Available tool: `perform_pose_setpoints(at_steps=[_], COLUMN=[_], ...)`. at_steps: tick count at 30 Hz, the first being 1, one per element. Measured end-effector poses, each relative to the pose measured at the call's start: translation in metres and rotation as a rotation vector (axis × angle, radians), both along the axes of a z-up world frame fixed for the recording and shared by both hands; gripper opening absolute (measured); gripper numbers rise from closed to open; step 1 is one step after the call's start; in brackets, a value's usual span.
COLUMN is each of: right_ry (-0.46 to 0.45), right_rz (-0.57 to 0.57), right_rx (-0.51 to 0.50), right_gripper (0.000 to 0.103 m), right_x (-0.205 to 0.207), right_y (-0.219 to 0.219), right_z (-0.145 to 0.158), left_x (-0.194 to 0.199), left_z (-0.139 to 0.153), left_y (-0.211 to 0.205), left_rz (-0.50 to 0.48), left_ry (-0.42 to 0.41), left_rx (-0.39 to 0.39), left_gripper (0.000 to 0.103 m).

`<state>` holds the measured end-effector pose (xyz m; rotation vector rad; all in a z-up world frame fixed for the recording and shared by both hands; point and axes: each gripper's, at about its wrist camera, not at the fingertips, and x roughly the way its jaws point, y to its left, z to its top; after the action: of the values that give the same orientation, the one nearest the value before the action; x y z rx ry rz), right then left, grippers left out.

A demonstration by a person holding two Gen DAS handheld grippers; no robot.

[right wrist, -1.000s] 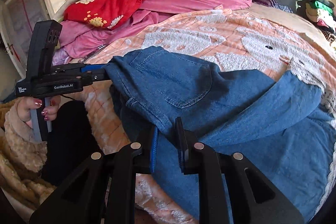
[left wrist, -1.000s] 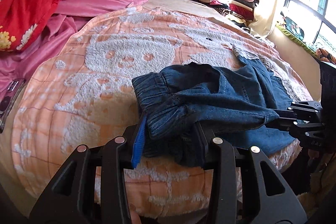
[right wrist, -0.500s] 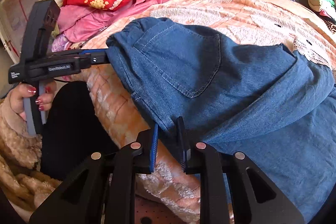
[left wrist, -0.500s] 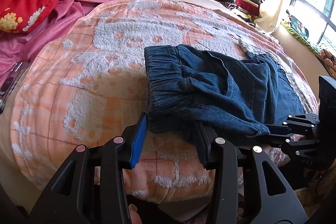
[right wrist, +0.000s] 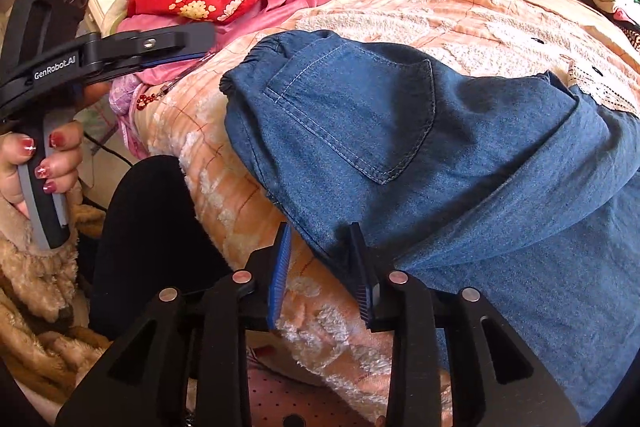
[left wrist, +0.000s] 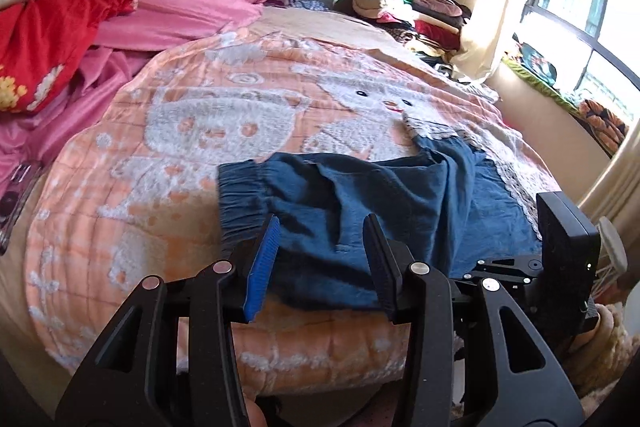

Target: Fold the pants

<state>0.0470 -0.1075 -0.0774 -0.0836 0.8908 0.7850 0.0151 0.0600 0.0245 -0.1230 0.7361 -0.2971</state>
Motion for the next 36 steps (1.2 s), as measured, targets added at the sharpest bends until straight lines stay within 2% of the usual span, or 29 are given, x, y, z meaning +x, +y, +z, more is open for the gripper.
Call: perform_pose_setpoints(at_steps=[2,5,6,13,19,23,29,32,36], right_ry=[0.01,0.012,0.002,-0.086,-0.06,0.037,0.054,0.031,0.004], right_rz=[-0.012,-0.033,-0.039,-0.091,-0.118,-0.156,-0.177,-0.173,-0.211], right_rx=[0.028,0.039,0.042,0.042,-0.014,-0.077,-0.038,-0.029,0.01], right_gripper=[0.03,0.03,0.03,0.04,0.041,0.043,0.043,0.051,0.053], right_x=[-0.001,-0.006,-0.009,0.002,0.029,0.039,0.038,0.032,0.024], right_y=[-0.005,-0.013,-0.015,-0.017,0.001,0.004,-0.003,-0.008,-0.025], right_z=[0.002,0.008,0.013,0.035,0.026,0.002,-0.004,0.002,0.017], left_x=[0.013,0.028,0.029,0.021,0.02,0.02,0.022,0.022,0.016], left_z=[-0.014,-0.046,-0.055,-0.068,-0.068,-0.069,-0.072,-0.069,-0.061], left_y=[-0.014,-0.023,-0.023,-0.01,-0.01,-0.013,-0.015,-0.014,-0.016], left_rz=[-0.028,0.011,0.021,0.022,0.022,0.022,0.02,0.033,0.046], left_ry=[0.032,0.113,0.139,0.134,0.126,0.119,0.114,0.123,0.124], left_rx=[0.013,0.14,0.161,0.106,0.101,0.108,0.117,0.107,0.121], left_gripper=[0.035,0.035,0.035,0.035,0.035,0.035,0.035,0.035,0.036])
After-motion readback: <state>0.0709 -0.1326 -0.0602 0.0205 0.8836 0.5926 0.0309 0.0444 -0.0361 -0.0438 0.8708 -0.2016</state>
